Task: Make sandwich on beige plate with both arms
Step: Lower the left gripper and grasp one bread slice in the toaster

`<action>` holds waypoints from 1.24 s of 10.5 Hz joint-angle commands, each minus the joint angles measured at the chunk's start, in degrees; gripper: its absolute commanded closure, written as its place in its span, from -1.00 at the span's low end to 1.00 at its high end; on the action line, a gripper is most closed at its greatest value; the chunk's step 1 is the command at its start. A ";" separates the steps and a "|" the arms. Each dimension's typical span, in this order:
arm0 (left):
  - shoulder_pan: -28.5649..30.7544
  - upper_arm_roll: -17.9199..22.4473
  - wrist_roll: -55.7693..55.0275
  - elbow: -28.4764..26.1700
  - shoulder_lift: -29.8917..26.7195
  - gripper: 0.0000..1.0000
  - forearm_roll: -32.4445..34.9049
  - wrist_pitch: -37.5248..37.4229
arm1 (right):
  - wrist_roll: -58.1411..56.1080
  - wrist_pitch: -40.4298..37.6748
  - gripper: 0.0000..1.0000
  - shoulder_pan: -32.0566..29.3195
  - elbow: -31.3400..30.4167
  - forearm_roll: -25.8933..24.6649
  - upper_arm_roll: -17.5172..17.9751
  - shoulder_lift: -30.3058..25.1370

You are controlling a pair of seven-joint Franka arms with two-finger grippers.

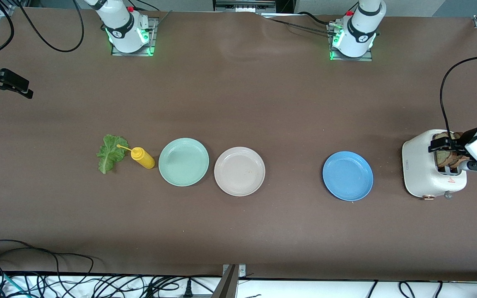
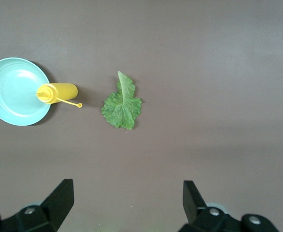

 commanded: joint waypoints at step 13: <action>2.76 -0.23 4.72 0.98 -2.08 1.00 -1.76 -0.07 | -0.19 -0.92 -1.00 -0.20 0.46 0.88 -0.12 -0.09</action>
